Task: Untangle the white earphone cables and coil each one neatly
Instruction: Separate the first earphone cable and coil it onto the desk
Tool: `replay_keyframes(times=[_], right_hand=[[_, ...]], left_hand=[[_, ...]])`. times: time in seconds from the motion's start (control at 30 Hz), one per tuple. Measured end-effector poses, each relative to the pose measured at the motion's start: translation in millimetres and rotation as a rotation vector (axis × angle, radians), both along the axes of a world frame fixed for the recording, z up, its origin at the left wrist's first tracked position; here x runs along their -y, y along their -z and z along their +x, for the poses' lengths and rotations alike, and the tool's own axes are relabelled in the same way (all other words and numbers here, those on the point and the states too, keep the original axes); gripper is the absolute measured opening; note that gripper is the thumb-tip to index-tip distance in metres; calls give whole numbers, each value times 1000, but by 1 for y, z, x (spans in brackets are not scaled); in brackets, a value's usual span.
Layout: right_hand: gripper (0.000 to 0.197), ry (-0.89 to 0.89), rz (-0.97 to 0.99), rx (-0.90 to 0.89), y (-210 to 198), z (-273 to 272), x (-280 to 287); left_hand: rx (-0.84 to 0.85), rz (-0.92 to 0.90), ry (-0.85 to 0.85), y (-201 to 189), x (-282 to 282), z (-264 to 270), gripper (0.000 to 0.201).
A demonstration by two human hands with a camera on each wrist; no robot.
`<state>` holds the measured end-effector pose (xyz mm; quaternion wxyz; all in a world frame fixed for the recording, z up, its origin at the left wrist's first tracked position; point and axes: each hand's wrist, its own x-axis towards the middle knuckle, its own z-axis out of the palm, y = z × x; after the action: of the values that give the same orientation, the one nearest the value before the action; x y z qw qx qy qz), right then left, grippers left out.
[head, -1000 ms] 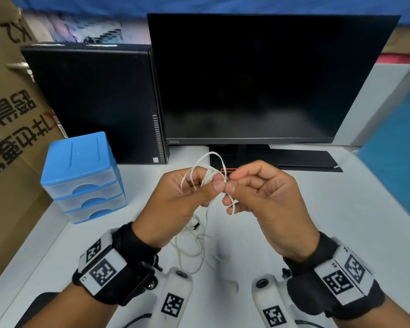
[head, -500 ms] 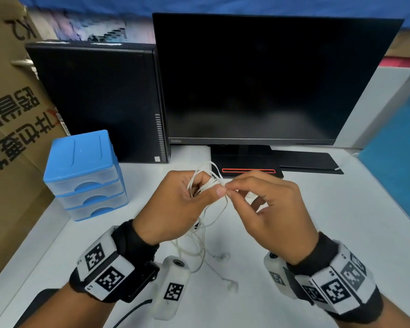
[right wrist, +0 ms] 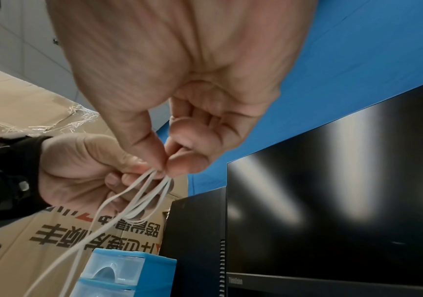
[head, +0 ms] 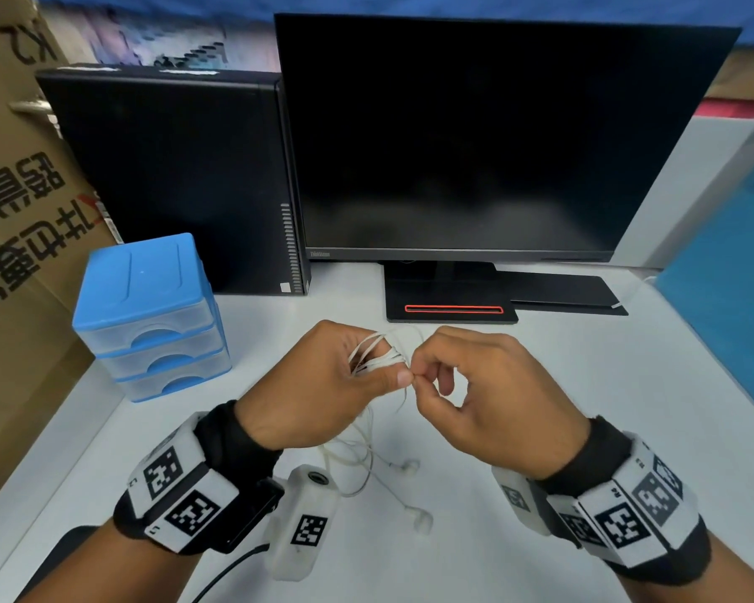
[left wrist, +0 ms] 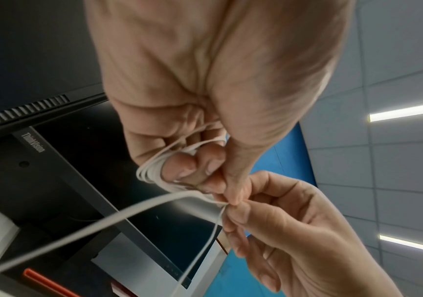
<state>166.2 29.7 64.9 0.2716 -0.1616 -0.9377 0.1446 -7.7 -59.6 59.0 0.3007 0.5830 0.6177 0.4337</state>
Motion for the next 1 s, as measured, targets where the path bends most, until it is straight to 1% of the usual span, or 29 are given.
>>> replay_keyframes(times=[0.1,0.17,0.23,0.3,0.33,0.37,0.47,0.53,0.63,0.73,0.83,0.93,1.0], right_hand=[[1,15,-71,6,0,0,0],[3,21,-150,-27,-1,-2,0],[8,-1,-319,-106,-3,-2,0],[14,-31,-503,-182,-5,-1,-3],[15,-48,-557,-209,-6,0,-4],[15,-64,-585,-228,-6,0,-5],[12,-85,-618,-263,-4,0,-6],[10,-85,-637,-269,-4,-1,-5],[5,-104,-681,-265,-7,-1,-3],[4,-124,-726,-267,-9,-1,-2],[4,-128,-709,-258,-10,-1,1],[7,-88,-665,-225,-10,-1,3],[14,-69,-645,-205,-9,-1,5]], left_hand=[[-5,-4,34,2,0,1,35],[9,5,49,1,-1,1,32],[59,33,49,-1,-2,-1,27],[123,83,59,-2,-1,-3,26],[139,116,68,-3,0,-3,26],[151,150,69,-3,0,-2,23],[177,227,47,-4,2,3,7],[121,260,41,-4,3,4,5],[-16,312,26,-7,6,5,7],[-146,364,24,-11,8,5,10],[-244,404,12,-14,9,6,12],[-315,440,-3,-14,9,7,16],[-358,463,-9,-14,9,7,16]])
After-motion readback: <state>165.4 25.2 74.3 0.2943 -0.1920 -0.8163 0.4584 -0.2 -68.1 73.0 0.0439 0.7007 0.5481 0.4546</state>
